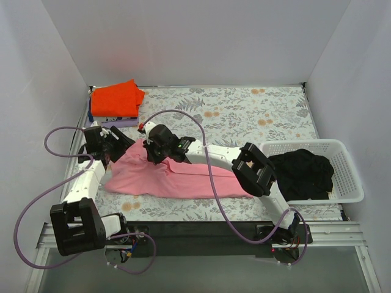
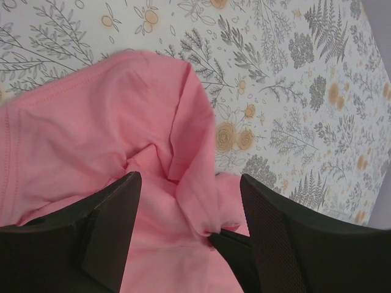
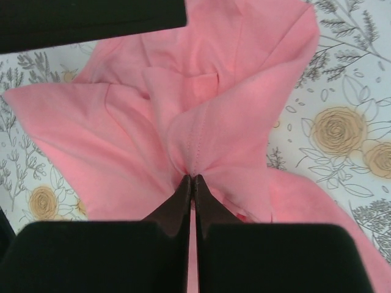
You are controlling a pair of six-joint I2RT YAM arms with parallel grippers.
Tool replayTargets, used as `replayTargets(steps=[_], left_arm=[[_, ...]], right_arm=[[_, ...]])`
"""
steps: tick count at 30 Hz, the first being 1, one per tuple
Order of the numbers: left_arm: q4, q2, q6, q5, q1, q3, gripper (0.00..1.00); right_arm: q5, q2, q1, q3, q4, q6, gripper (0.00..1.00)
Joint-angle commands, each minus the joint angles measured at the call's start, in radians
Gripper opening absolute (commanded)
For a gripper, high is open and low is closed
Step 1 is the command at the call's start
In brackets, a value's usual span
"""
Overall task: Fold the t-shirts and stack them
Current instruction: Fold the tshirt
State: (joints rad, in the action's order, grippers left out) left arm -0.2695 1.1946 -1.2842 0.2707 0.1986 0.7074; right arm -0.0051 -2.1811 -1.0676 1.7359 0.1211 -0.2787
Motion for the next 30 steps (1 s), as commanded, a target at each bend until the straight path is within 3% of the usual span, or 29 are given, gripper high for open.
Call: replayTargets(steps=[1, 8, 16, 30], left_arm=[[-0.004, -0.046, -0.035, -0.027, -0.034, -0.017, 0.65], [-0.023, -0.09, -0.044, -0.064, -0.051, -0.06, 0.65], [0.0, -0.165, -0.121, -0.034, -0.065, -0.172, 0.65], [-0.002, -0.188, -0.173, -0.021, -0.068, -0.256, 0.66]], right_arm=[[-0.067, 0.001, -0.009, -0.022, -0.037, -0.002, 0.01], [-0.105, 0.007, -0.017, -0.045, -0.035, 0.001, 0.05], [-0.052, 0.026, -0.011, -0.044, -0.032, 0.003, 0.21], [-0.013, 0.098, -0.005, -0.073, -0.024, 0.033, 0.34]])
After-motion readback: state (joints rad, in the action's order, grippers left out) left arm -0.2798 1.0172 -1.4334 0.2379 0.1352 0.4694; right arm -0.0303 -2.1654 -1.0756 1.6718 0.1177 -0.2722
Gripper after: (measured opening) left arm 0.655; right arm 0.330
